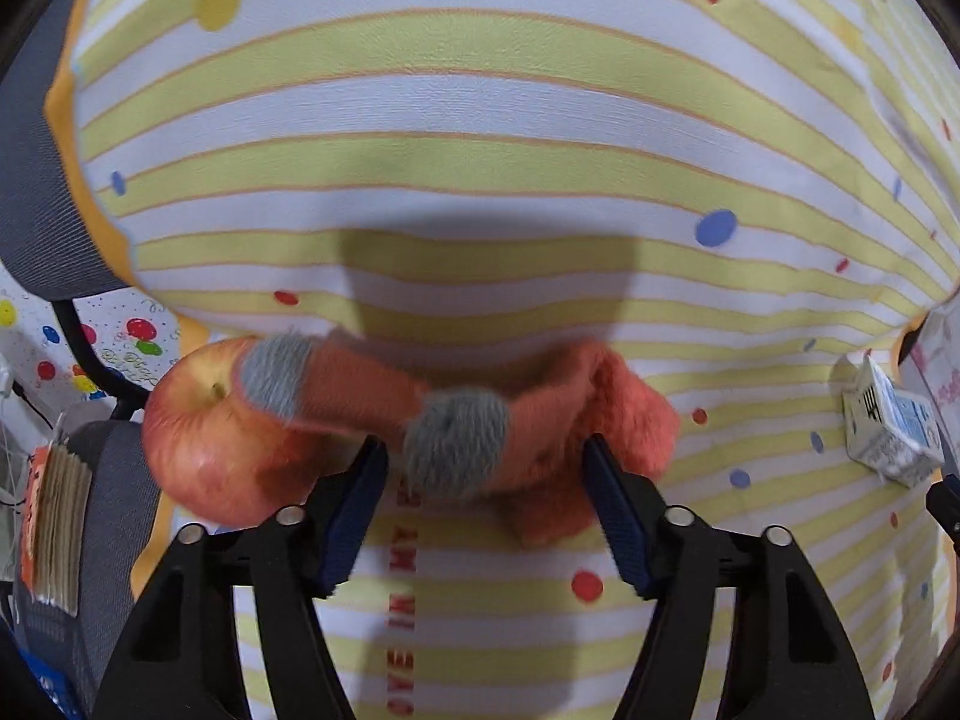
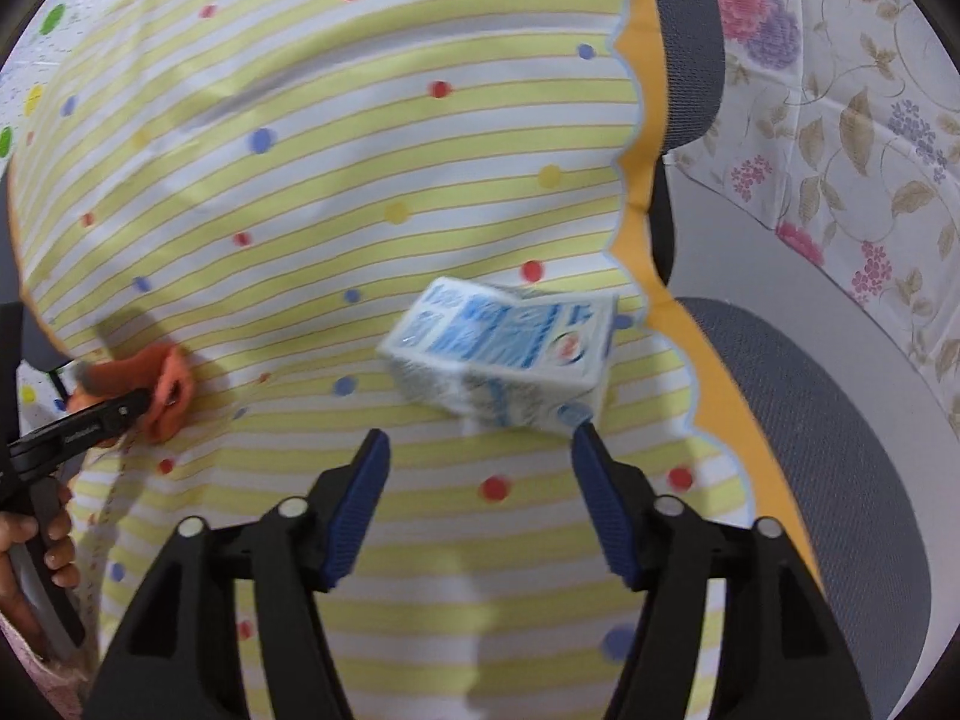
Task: Collect trash
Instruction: 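Grasp the orange knitted glove with the left tool while the right tool grasps the white milk carton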
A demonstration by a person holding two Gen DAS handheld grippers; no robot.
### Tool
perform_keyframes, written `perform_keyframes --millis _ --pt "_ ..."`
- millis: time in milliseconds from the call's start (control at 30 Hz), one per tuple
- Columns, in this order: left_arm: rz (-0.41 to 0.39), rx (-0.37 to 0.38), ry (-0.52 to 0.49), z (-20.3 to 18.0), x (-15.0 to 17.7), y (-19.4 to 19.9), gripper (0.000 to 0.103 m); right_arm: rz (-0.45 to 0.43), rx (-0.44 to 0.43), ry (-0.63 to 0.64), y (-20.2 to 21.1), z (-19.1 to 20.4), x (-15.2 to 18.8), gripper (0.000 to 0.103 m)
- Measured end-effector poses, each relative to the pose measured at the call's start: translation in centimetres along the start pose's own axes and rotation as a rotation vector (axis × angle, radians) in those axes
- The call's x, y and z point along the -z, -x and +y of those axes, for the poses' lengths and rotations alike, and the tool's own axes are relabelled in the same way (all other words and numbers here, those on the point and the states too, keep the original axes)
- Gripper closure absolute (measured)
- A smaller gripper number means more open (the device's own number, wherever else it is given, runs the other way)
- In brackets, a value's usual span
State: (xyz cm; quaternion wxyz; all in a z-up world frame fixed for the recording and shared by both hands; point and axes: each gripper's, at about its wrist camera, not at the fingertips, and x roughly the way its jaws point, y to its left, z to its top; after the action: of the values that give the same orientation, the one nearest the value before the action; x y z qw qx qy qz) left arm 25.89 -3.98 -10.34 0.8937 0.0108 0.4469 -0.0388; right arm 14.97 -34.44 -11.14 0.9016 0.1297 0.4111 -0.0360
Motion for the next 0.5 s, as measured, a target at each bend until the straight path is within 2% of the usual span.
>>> perform_keyframes --millis 100,167,200,233,267,333,400,500 --pt "0.004 -0.006 -0.001 0.0 -0.5 -0.6 0.050 0.016 0.015 0.005 -1.3 -1.1 -0.9 0.038" --pt "0.005 -0.007 -0.008 -0.1 -0.7 -0.8 0.065 0.030 0.020 0.016 -2.0 -1.5 -1.2 0.034" --pt "0.007 0.004 -0.018 -0.2 -0.6 -0.8 0.078 0.035 0.022 0.021 -2.4 -1.7 -1.3 0.034" --pt "0.008 0.014 -0.027 -0.3 -0.5 -0.7 0.084 0.043 0.028 0.025 -2.8 -1.8 -1.3 0.034" --pt "0.008 0.021 -0.038 -0.5 -0.2 -0.5 0.084 0.062 0.019 0.032 -3.2 -1.9 -1.3 0.036" --pt "-0.004 0.036 -0.073 -1.2 0.6 0.4 0.085 0.073 0.003 0.046 -3.3 -1.5 -1.0 0.059" --pt "-0.014 0.062 -0.104 -2.1 1.6 1.5 0.085 0.084 -0.038 0.084 -3.0 -0.1 -0.5 0.064" --pt "-0.021 0.101 -0.145 -3.4 2.8 2.9 0.085 0.103 -0.137 0.150 -2.2 2.6 0.5 0.065"
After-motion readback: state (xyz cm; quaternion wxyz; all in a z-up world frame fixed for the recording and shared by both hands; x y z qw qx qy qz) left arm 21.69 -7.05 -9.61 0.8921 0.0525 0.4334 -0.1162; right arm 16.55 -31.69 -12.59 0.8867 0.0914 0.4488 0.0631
